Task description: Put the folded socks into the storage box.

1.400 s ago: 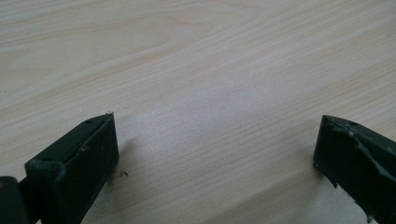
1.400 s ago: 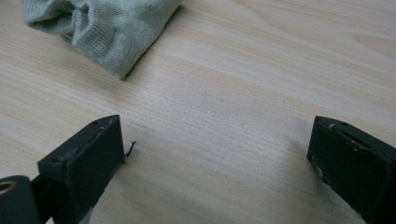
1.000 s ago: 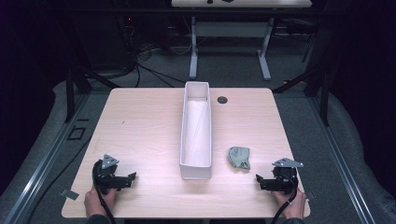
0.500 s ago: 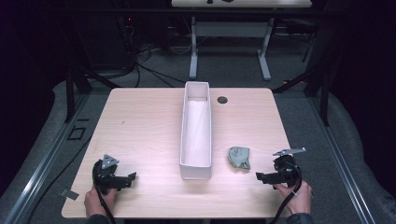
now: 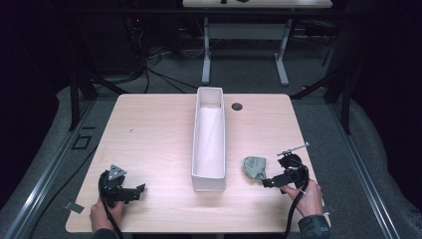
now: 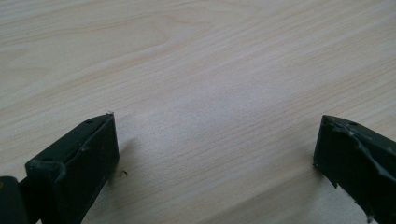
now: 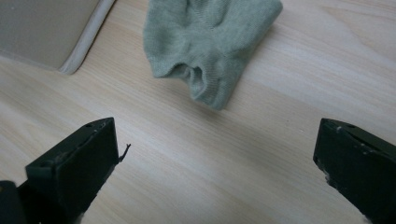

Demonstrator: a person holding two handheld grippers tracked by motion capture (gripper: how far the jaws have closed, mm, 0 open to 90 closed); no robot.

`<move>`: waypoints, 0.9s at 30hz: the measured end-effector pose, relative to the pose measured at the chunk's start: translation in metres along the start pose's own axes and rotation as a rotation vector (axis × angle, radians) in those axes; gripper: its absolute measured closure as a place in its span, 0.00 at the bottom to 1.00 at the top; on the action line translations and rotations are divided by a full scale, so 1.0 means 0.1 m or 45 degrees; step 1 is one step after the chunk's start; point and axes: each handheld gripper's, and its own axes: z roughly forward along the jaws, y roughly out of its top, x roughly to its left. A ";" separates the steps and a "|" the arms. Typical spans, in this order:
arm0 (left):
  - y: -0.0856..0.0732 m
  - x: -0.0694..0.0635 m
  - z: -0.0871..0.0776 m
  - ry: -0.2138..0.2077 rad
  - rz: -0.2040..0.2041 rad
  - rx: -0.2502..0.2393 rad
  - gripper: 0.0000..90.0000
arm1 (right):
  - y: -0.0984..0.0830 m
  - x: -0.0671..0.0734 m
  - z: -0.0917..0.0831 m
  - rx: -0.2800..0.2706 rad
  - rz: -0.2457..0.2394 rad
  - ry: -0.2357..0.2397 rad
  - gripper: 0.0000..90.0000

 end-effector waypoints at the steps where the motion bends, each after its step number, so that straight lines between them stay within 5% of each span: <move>1: 0.00 0.00 0.00 0.000 -0.001 0.000 0.00 | 0.03 0.01 0.00 0.008 -0.011 0.009 0.00; 14: 0.00 0.00 0.00 -0.001 -0.001 0.002 0.00 | 0.33 0.11 0.15 0.081 -0.026 0.009 0.00; 19: 0.00 0.00 0.00 -0.001 -0.001 0.001 0.00 | 0.43 0.09 0.29 0.097 0.032 0.057 0.00; 27: 0.00 0.00 0.00 -0.001 -0.002 0.001 0.00 | 0.54 0.08 0.42 0.125 0.074 0.046 0.06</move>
